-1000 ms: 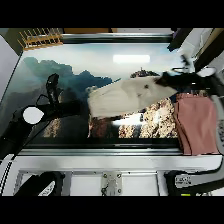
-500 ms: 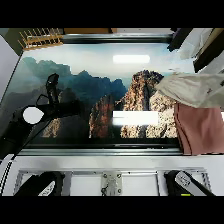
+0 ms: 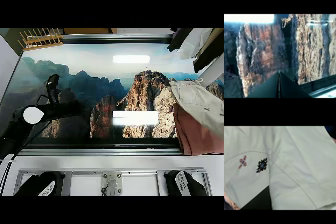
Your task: Fold the clothes and pants, and hang the long-sleeved shirts on hangers.
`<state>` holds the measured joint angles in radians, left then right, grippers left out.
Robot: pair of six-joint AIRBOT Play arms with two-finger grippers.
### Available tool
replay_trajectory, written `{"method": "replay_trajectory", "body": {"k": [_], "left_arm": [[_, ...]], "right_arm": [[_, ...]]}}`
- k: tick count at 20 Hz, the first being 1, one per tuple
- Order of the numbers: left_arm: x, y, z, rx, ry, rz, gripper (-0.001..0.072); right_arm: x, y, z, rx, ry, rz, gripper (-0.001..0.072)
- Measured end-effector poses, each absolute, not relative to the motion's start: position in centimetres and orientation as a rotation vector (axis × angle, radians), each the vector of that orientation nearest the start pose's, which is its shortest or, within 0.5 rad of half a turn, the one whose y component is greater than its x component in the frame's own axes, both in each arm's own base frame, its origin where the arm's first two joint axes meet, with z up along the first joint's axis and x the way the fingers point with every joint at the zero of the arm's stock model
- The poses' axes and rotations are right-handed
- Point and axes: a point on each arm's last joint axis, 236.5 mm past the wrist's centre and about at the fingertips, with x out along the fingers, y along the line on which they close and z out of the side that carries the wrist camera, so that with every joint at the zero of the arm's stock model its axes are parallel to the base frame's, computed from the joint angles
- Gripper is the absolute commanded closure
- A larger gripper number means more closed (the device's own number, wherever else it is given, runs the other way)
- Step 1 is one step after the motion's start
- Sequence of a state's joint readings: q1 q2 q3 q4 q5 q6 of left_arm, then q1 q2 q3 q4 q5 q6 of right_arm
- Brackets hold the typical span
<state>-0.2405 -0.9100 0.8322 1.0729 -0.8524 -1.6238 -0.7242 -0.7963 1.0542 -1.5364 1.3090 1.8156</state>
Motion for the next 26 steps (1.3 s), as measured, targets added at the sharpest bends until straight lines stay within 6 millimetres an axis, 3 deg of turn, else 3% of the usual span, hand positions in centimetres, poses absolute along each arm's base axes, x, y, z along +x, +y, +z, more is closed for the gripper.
{"method": "replay_trajectory", "body": {"k": [3,7,8,9,10,13,15,17,18,20,23,26], "left_arm": [[32.7,-16.8,6.9,-0.414,0.986,-0.390,0.0698],[32.6,-16.8,6.8,-0.413,0.990,-0.391,0.0699],[32.6,-16.8,6.8,-0.413,0.990,-0.391,0.0698],[32.6,-16.8,6.8,-0.413,0.990,-0.390,0.0699],[32.6,-16.8,6.8,-0.413,0.991,-0.390,0.0699],[32.6,-16.8,6.8,-0.413,0.991,-0.391,0.0699],[32.6,-16.8,6.8,-0.413,0.991,-0.391,0.0699],[32.6,-16.8,6.8,-0.413,0.991,-0.391,0.0699],[32.6,-16.8,6.8,-0.413,0.991,-0.391,0.0699],[32.6,-16.8,6.8,-0.413,0.991,-0.391,0.0699],[32.6,-16.8,6.8,-0.413,0.990,-0.390,0.0699],[32.7,-16.8,6.8,-0.414,0.990,-0.390,0.0698]], "right_arm": [[19.0,-18.7,8.4,0.584,1.013,-0.831,0.0710],[16.4,-18.2,5.0,0.541,1.113,-0.859,0.0678],[16.1,-18.2,4.4,0.518,1.135,-0.851,0.0466],[15.8,-18.3,4.0,0.496,1.152,-0.845,0.0165],[15.6,-18.5,3.8,0.469,1.161,-0.839,0.0061],[15.8,-20.0,4.5,0.366,1.143,-0.841,0.0061],[17.0,-21.2,6.7,0.280,1.074,-0.827,0.0061],[19.5,-21.0,9.6,0.210,0.974,-0.766,0.0061],[21.1,-20.1,10.9,0.188,0.920,-0.709,0.0061],[24.7,-16.3,12.7,0.175,0.837,-0.537,0.0061],[28.8,-7.4,13.7,0.197,0.782,-0.212,0.0061],[29.9,1.3,12.4,0.195,0.821,0.071,0.0061]]}}
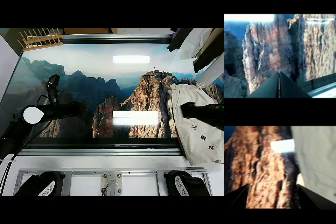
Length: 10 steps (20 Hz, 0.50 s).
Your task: Fold the clothes and pants, and hang the long-sleeved shirts on hangers.
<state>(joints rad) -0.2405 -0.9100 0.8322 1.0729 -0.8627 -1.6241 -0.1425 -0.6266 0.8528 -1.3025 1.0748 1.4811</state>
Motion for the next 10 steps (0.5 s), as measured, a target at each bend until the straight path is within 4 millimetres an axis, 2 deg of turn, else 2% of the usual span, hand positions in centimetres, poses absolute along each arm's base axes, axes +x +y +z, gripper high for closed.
{"method": "replay_trajectory", "body": {"k": [2,3,4,6,7,10], "left_arm": [[32.7,-16.8,6.8,-0.414,0.989,-0.390,0.0699],[32.7,-16.8,6.8,-0.414,0.989,-0.390,0.0699],[32.7,-16.8,6.8,-0.414,0.989,-0.390,0.0699],[32.7,-16.8,6.8,-0.414,0.987,-0.390,0.0699],[32.7,-16.8,6.8,-0.414,0.987,-0.390,0.0699],[32.7,-16.8,6.8,-0.414,0.987,-0.390,0.0699]], "right_arm": [[29.5,5.7,11.0,0.169,0.872,0.212,0.0063],[29.3,7.5,10.3,0.157,0.899,0.268,0.0089],[29.0,8.9,9.7,0.147,0.922,0.309,0.0246],[28.6,10.8,8.6,0.135,0.963,0.367,0.0671],[28.5,11.5,8.1,0.133,0.980,0.386,0.0709],[28.3,12.5,7.2,0.127,1.014,0.414,0.0708]]}}
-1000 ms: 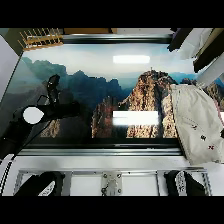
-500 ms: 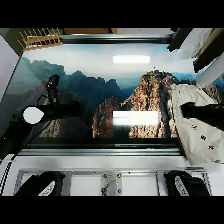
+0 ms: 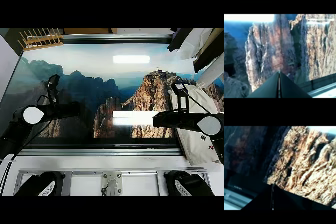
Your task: Fold the clothes and pants, and hang the long-sleeved shirts on hangers.
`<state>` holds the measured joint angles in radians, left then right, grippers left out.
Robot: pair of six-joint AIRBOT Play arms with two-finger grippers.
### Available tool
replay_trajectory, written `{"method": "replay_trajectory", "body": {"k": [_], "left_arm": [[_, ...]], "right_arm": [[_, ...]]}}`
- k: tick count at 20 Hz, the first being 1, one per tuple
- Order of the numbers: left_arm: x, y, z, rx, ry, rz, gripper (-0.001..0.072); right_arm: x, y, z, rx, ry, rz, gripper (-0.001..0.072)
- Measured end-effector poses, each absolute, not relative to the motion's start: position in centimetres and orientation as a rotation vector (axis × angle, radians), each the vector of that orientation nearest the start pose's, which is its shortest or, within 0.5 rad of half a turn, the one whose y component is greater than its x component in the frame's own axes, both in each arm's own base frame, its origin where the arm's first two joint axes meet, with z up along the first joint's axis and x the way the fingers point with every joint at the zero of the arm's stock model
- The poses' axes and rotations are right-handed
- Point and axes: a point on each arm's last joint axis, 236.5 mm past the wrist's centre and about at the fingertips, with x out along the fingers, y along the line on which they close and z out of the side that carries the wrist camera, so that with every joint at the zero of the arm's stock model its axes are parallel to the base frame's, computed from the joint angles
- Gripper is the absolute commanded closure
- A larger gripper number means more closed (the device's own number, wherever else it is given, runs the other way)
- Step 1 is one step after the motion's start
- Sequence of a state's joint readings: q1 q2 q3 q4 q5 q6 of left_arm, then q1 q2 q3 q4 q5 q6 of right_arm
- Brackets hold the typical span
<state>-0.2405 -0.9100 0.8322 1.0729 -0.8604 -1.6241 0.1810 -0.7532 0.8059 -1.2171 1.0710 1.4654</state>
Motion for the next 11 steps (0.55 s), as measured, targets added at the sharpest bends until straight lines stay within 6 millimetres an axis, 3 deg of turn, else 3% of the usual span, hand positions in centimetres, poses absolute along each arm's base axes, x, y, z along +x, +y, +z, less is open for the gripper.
{"method": "replay_trajectory", "body": {"k": [11], "left_arm": [[32.69,-16.84,6.85,-0.415,0.988,-0.390,0.0698]], "right_arm": [[28.08,13.09,6.74,0.128,1.034,0.431,0.0708]]}}
